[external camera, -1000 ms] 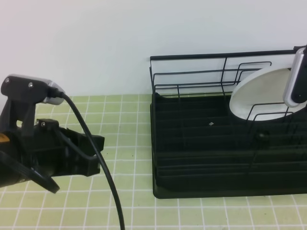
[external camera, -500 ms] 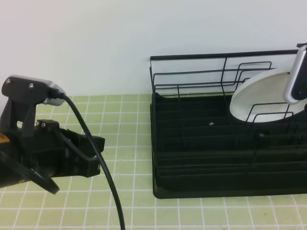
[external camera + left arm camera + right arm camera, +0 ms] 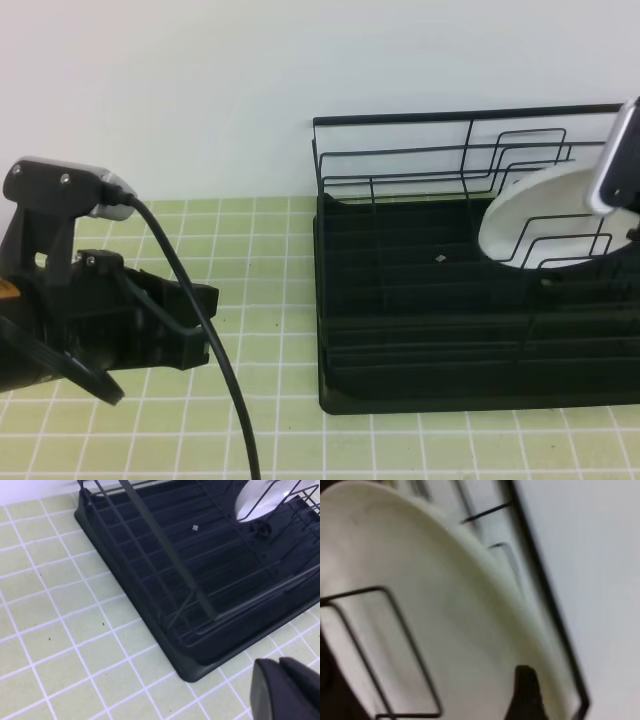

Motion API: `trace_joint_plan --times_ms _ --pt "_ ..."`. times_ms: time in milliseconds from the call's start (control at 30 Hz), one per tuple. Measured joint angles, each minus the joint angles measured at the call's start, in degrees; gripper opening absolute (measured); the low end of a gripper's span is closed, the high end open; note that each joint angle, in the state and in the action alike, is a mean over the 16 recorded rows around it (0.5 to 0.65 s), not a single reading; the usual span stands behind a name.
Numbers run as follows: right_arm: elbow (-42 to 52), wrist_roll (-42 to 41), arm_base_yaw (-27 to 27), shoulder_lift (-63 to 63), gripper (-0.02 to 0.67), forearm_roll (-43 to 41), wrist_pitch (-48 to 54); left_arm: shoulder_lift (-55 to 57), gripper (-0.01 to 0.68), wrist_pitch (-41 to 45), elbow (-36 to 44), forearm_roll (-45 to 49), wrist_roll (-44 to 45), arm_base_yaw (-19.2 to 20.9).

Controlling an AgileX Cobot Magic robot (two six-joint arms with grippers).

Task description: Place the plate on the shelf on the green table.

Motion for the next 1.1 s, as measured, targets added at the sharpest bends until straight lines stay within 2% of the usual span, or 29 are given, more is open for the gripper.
trace_joint_plan --times_ms 400,667,767,1100 --pt "-0.76 3.48 0.11 1.83 0.487 -0.01 2.40 0.00 0.000 -0.83 0.00 -0.71 0.71 0.00" --pt "-0.67 14.60 0.47 -0.95 0.462 -0.14 3.48 0.00 0.000 -1.21 0.00 -0.83 1.04 0.00" --pt "-0.67 20.82 0.61 -3.34 0.398 -0.18 3.78 -0.08 0.000 -1.10 0.00 -0.83 1.35 0.00" --pt "0.04 46.32 0.67 -18.87 0.096 -0.19 7.26 -3.06 0.000 -0.23 0.00 -0.84 2.58 0.00"
